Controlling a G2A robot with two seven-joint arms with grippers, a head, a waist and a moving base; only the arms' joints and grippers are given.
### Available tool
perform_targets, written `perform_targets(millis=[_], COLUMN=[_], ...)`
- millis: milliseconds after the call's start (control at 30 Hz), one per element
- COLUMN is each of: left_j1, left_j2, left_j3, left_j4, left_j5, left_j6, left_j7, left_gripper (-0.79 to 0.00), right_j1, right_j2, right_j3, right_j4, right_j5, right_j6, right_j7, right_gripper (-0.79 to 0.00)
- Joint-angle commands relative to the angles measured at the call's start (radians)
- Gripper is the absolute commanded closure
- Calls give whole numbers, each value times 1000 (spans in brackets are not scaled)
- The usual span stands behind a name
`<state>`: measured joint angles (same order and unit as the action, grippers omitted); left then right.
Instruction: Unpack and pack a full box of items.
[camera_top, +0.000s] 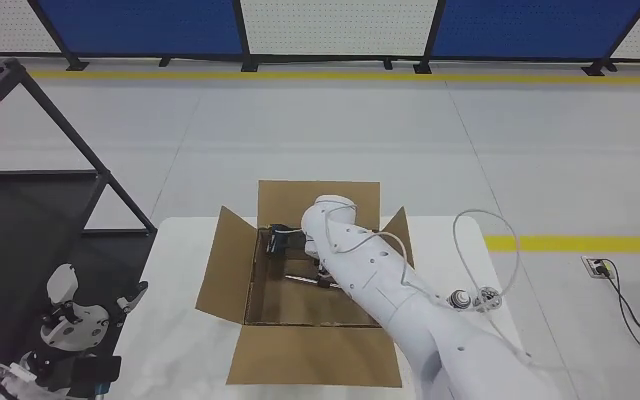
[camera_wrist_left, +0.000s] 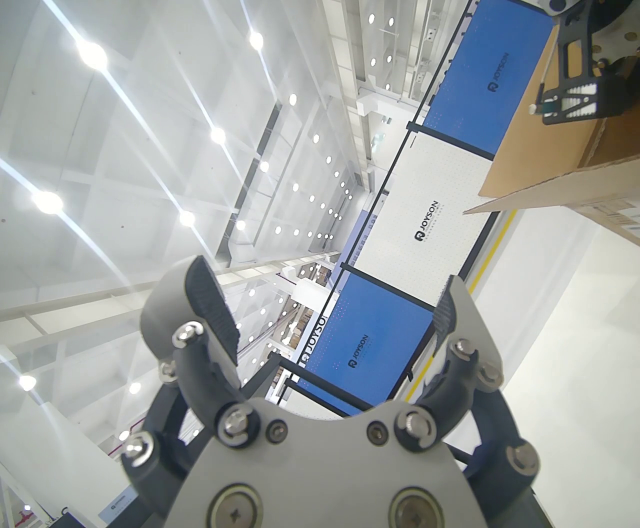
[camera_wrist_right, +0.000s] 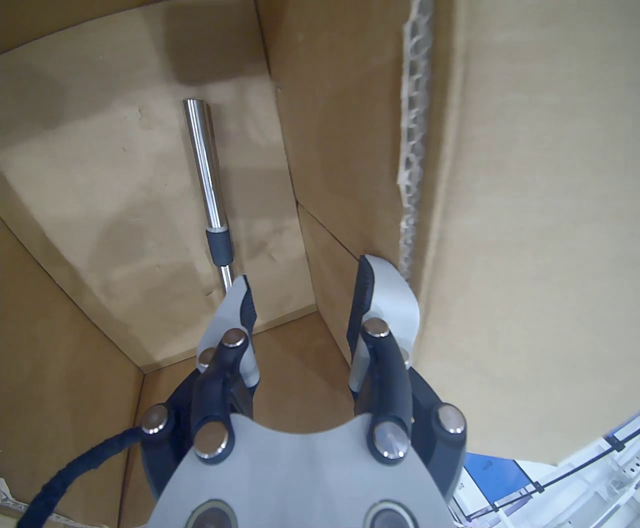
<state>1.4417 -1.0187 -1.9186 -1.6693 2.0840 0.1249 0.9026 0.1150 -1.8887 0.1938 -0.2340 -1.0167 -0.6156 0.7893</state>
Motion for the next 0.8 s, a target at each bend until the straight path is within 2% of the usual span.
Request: perform_targets(millis=[0, 300, 400, 467, 500, 567, 633, 700, 767], left_j1=[0, 0, 0, 0, 0, 0, 0, 0, 0], left_j2=[0, 0, 0, 0, 0, 0, 0, 0, 0], left_j3=[0, 0, 0, 0, 0, 0, 0, 0, 0], left_j4=[0, 0, 0, 0, 0, 0, 0, 0, 0], left_j5=[0, 0, 0, 0, 0, 0, 0, 0, 0], left_j6=[0, 0, 0, 0, 0, 0, 0, 0, 0], left_j7=[0, 0, 0, 0, 0, 0, 0, 0, 0], left_gripper=[-785, -785, -785, -785, -785, -785, -785, -785, -785], right_j1=[6, 5, -3, -13, -18, -30, -45, -68, -102], right_j2=[6, 63, 91, 114, 127, 158, 194, 235, 281], right_j3=[4, 30, 42, 54, 63, 86, 115, 147, 182], right_j4=[-16, -110, -174, -225, -259, -320, -394, -486, -608], right_j5=[-7, -26, -32, -31, -27, -17, -5, -5, -25], right_j6=[17, -1, -2, -2, -8, -15, -11, 0, 35], right_j7=[-1, -6, 19, 39, 45, 70, 108, 155, 210], right_gripper=[-382, -391, -449, -446, -422, -443, -570, -529, -557])
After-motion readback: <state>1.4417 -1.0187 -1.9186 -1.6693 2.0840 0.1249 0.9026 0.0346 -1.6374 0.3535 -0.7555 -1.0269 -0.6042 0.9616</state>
